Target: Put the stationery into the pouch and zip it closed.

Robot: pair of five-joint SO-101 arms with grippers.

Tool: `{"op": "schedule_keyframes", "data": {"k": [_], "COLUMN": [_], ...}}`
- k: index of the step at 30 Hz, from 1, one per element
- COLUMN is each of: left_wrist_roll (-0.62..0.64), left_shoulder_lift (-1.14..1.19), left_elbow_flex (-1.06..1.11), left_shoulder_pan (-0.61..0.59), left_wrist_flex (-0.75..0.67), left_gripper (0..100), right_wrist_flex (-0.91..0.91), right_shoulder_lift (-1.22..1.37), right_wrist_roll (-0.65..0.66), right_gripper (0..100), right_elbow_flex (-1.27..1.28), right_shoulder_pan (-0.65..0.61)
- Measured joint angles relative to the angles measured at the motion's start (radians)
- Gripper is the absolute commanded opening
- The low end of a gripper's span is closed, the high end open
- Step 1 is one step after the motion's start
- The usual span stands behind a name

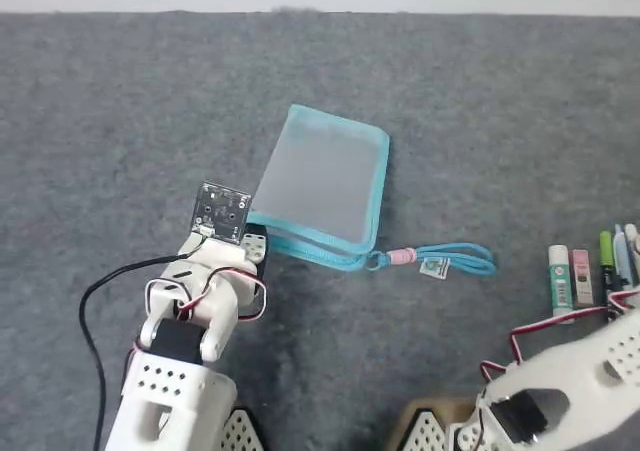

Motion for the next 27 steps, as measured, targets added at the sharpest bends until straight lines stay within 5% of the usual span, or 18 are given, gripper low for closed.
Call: {"op": "schedule_keyframes", "data": {"k": [9, 14, 27], "left_wrist_roll": [0.0, 0.0, 0.0], "left_shoulder_lift": [0.0, 0.0, 0.0], "left_elbow_flex": [0.002, 0.002, 0.002], "left_shoulder_pan": [0.0, 0.0, 0.0], "left_wrist_flex": [-0.031, -0.031, -0.031], "left_gripper": [1, 1, 1], "right_wrist_flex": [-0.003, -0.006, 0.14], "right_shoulder_lift": [0.069, 0.101, -0.017], "right_wrist_roll": [0.005, 0.008, 0.005], "right_gripper": [14.6, 0.1, 0.6], "right_elbow_flex": [-0.025, -0.037, -0.044], "right_shoulder_pan": [0.026, 0.051, 0.081]}}
